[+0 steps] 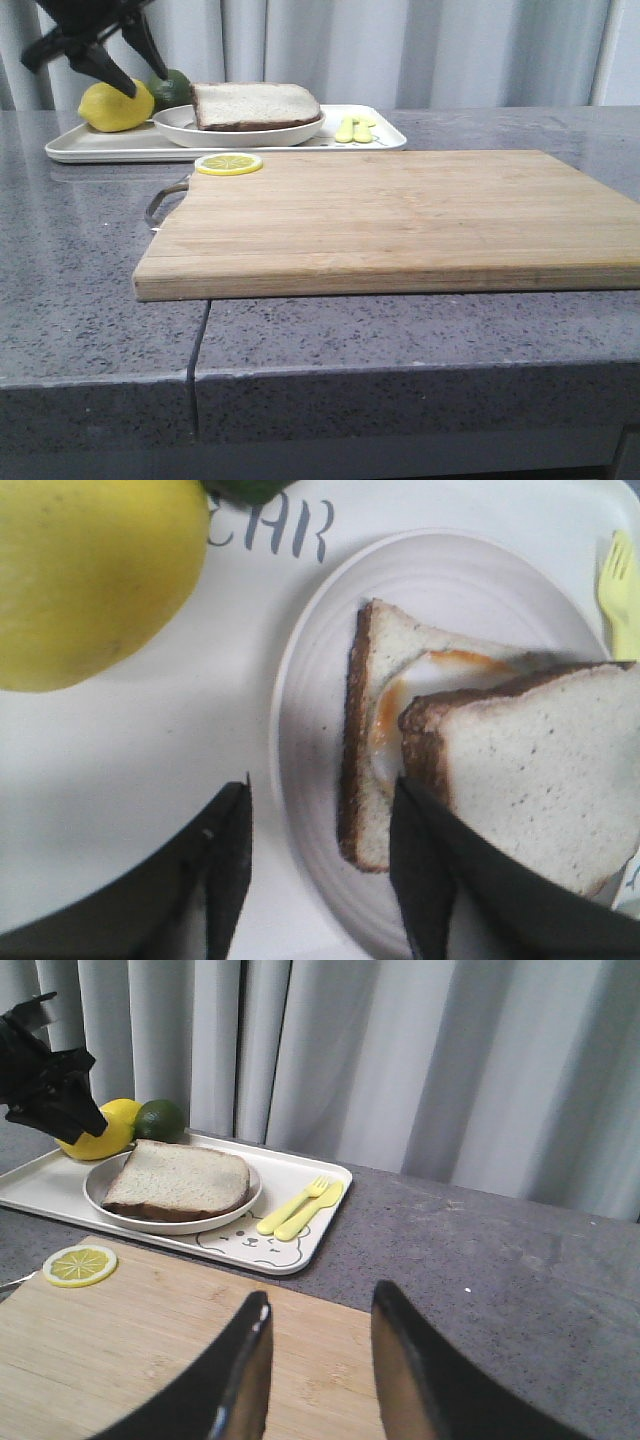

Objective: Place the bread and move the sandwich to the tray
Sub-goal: 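Open the left gripper and withdraw it from the plate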

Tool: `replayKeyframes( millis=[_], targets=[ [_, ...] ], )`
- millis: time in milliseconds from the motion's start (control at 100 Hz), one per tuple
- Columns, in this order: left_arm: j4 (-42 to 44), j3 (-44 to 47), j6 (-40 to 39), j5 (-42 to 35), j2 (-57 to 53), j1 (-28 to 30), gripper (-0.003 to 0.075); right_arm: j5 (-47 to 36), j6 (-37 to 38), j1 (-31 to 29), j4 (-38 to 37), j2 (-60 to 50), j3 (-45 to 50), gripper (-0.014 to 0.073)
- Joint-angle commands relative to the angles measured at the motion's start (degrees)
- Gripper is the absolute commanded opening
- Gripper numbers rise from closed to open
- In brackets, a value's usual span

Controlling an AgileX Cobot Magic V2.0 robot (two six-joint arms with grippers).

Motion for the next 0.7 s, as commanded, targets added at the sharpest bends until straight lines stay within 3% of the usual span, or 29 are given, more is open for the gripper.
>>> replayKeyframes(
  millis=[0, 110, 400, 690],
  targets=[
    [2.8, -5.6, -0.5, 4.6, -4.1, 0.5, 0.0306, -4.4, -0.5, -0.4, 0.2, -0.1, -1.4, 0.0267],
    [3.5, -11.0, -0.5, 8.9, -4.5, 1.1, 0.0306, -4.5, -0.5, -0.4, 0.2, -0.1, -1.4, 0.0267],
    [8.4, -22.5, -0.5, 9.0, -11.6, 1.5, 0.0306, -4.5, -0.5, -0.4, 0.2, -0.1, -1.4, 0.0267],
    [11.0, -22.5, 2.5, 9.0, -21.3, 1.5, 0.0306, -4.5, -0.5, -0.4, 0.2, -0.1, -1.4, 0.0267]
  ],
)
